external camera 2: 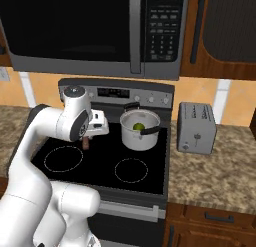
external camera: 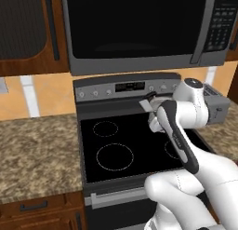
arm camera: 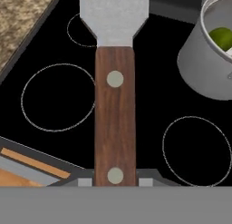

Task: Put the lime and garlic in the pot. Retrieve the spatula and lightly stir the vegetables in the pot.

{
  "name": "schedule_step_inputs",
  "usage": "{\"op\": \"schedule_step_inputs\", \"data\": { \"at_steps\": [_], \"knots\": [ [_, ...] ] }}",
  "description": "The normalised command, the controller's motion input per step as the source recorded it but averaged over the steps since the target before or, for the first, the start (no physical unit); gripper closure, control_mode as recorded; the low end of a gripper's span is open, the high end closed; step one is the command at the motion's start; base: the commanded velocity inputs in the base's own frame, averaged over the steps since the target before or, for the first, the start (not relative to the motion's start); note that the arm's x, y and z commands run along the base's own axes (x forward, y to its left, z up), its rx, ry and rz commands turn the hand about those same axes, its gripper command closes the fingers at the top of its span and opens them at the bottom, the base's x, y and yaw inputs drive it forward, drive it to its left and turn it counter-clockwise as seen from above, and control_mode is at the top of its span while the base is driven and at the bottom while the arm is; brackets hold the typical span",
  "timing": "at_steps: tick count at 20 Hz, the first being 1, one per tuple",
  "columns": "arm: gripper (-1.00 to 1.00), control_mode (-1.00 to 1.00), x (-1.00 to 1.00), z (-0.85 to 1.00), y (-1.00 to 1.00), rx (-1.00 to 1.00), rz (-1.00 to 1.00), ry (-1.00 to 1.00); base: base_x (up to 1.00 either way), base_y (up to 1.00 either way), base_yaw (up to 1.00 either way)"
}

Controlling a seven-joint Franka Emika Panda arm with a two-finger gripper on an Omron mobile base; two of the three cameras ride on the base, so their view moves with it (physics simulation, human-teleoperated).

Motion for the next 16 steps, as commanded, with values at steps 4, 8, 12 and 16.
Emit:
{"op": "schedule_step_inputs", "data": {
  "at_steps": [4,8,12,16],
  "knots": [
    [1.0,1.0,0.0,0.0,0.0,0.0,0.0,0.0,0.25,-0.51,0.0],
    [1.0,1.0,0.0,0.0,0.0,0.0,0.0,0.0,0.2,-0.31,0.0],
    [1.0,-1.0,0.0,0.0,0.0,0.0,0.0,0.01,0.0,0.0,0.0],
    [1.0,-1.0,0.16,0.0,0.0,0.0,0.0,0.0,0.0,0.0,0.0]
  ]
}}
